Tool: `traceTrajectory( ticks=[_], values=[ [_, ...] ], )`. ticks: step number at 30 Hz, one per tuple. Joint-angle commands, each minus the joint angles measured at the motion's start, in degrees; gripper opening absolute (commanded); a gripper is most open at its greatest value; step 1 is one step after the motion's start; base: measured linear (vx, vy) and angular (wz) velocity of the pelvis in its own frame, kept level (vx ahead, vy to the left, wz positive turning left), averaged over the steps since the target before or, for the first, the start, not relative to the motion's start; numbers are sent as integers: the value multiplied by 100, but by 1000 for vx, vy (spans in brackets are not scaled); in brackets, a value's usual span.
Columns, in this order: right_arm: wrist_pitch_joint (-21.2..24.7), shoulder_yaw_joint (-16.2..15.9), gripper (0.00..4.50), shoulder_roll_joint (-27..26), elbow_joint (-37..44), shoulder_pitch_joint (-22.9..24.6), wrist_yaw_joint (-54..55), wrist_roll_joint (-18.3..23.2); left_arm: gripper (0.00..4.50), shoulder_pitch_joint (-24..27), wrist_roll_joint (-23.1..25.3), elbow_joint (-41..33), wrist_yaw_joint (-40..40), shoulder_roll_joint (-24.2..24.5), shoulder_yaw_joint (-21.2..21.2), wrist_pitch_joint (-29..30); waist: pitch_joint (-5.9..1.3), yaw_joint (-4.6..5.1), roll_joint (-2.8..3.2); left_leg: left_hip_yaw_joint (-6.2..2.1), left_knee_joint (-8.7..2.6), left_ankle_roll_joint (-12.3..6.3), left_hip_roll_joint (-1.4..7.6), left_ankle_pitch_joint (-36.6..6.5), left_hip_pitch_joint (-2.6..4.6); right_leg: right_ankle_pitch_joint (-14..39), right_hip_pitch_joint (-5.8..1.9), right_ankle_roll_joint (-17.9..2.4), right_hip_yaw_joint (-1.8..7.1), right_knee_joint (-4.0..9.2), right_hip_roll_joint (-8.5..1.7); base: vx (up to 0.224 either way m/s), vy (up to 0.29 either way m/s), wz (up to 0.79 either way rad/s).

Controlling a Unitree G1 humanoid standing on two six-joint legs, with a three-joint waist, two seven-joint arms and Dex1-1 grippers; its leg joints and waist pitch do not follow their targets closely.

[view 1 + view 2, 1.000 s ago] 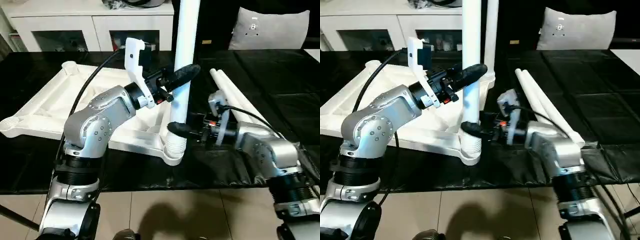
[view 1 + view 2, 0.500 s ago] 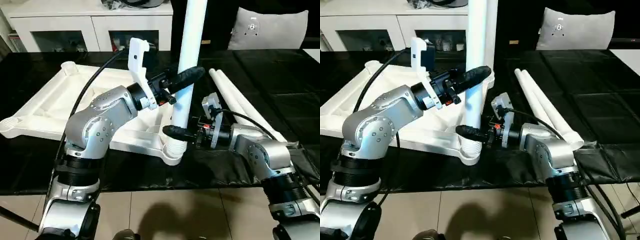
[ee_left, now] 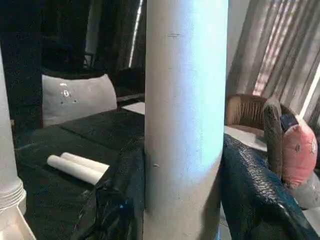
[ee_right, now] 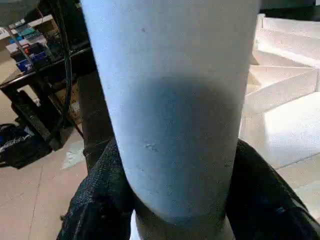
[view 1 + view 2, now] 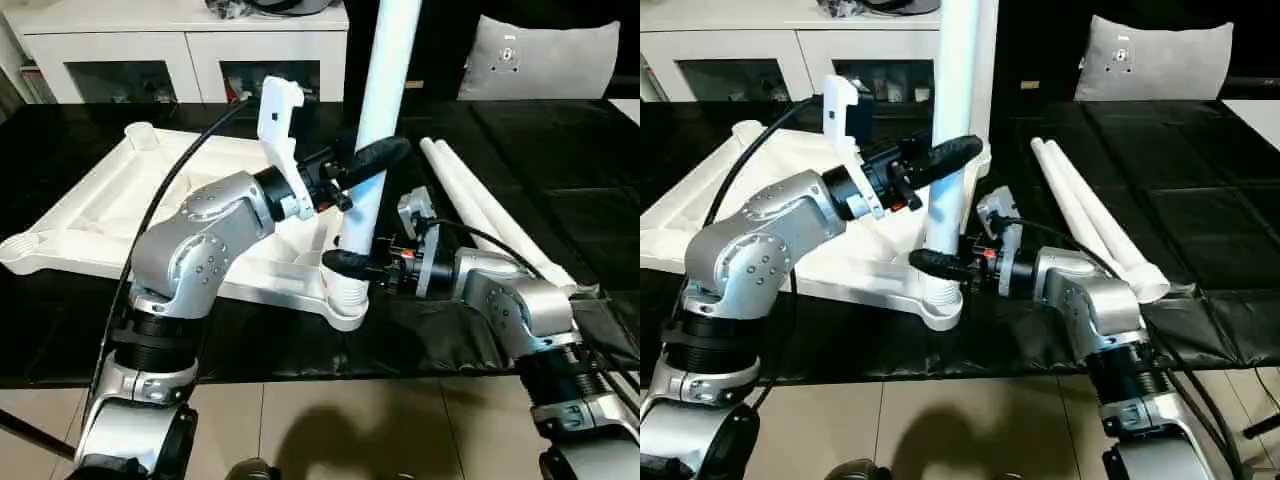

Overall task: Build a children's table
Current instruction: Pick table leg

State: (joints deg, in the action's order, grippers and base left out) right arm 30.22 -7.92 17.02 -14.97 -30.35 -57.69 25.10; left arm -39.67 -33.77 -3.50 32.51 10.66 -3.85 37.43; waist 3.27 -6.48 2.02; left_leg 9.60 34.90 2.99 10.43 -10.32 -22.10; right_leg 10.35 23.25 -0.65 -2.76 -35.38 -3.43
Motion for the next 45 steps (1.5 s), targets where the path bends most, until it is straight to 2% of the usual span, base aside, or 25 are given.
traceTrajectory(
  ticks=[1,10,11,14,16,18,27,29,38,45],
  values=[
    [-47,113,198,33,-162,-164,127,-14,177,18,51,-165,225,30,-163,28,-450,-6,-120,-36,-329,-233,195,-446,55,915,-331,-1109,214,360,-401,0,0,0],
    [-108,153,198,-85,-252,-216,249,-94,177,25,124,-187,218,24,-206,3,-448,-3,-123,-37,-332,-227,197,-467,59,957,-330,-1113,213,362,-403,0,0,0],
    [-91,185,253,-105,-275,-232,238,-70,177,17,149,-166,212,36,-213,-20,-452,-4,-108,-40,-330,-226,196,-453,57,928,-329,-1122,214,353,-403,0,0,0],
    [-56,247,267,-101,-304,-259,167,43,177,-11,182,-109,205,54,-210,-54,-447,-4,-119,-40,-337,-227,196,-449,57,914,-331,-1126,215,358,-401,0,0,0],
    [-88,250,295,-66,-281,-257,155,39,177,-31,223,-55,140,39,-163,-82,-451,-9,-113,-36,-330,-232,198,-436,59,867,-330,-1140,215,356,-401,0,0,0],
    [-216,226,305,-17,-257,-243,134,-63,177,-64,295,36,80,30,-125,-118,-452,-11,-120,-37,-330,-235,197,-420,53,829,-335,-1142,212,349,-400,0,0,0],
    [-231,214,306,2,-190,-205,-18,-40,177,-62,364,64,96,21,-145,-171,-452,-6,-114,-37,-327,-259,197,-441,53,850,-337,-1148,211,354,-401,0,0,0],
    [-247,195,279,-2,-195,-195,-28,-35,177,-58,370,59,108,16,-145,-168,-455,-7,-115,-37,-325,-258,196,-433,54,840,-338,-1156,211,351,-401,0,0,0],
    [-193,175,207,-39,-261,-189,-51,-45,177,-32,319,-18,156,-22,-121,-100,-456,-10,-122,-35,-322,-284,198,-405,55,824,-334,-1173,212,348,-403,0,0,0],
    [-107,222,196,-114,-322,-202,137,-69,177,-4,169,-157,232,-44,-170,154,-454,-10,-119,-39,-325,-275,197,-416,52,844,-333,-1189,209,347,-405,0,0,0]
  ],
)
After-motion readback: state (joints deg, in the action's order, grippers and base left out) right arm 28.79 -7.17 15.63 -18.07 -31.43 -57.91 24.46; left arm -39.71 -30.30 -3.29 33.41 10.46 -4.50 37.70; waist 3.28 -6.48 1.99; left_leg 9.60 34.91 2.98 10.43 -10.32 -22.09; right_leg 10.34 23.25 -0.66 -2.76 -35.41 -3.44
